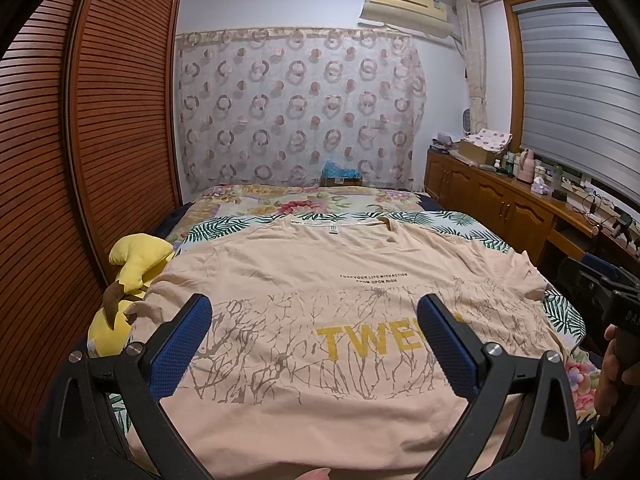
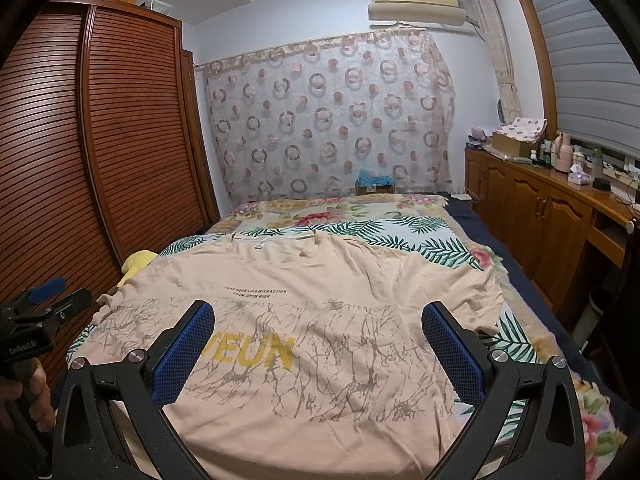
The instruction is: Fold small clothes
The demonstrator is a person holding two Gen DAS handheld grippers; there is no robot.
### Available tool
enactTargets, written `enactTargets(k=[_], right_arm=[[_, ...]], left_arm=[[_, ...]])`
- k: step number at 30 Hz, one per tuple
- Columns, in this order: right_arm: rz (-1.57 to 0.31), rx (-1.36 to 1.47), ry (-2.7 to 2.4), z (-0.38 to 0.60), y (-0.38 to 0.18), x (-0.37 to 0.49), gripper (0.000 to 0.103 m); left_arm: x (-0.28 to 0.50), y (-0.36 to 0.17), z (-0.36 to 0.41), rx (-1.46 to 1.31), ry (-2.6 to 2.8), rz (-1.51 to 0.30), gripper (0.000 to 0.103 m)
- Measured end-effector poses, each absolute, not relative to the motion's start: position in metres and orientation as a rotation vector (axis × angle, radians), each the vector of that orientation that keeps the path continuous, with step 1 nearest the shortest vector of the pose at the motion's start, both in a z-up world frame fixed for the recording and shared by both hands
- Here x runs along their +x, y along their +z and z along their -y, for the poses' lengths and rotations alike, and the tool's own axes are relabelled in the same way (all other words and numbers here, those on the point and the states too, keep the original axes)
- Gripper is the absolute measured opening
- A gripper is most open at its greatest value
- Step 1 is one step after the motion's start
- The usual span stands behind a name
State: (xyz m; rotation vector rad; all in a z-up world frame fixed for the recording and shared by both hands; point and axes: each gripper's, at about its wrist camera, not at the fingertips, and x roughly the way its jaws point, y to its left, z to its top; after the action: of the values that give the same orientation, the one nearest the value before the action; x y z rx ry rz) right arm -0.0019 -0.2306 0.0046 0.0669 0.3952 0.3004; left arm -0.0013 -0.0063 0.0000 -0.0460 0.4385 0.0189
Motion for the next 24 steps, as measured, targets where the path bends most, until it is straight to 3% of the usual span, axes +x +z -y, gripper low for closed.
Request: enactTargets(k=[24], right_arm=[[-0.39, 0.073, 0.324, 0.2309, 0.0026, 0.0062, 0.103]], left_arm=[[-0.0011, 0.0013, 0.0052, -0.053, 0.019, -0.439, 0.103]])
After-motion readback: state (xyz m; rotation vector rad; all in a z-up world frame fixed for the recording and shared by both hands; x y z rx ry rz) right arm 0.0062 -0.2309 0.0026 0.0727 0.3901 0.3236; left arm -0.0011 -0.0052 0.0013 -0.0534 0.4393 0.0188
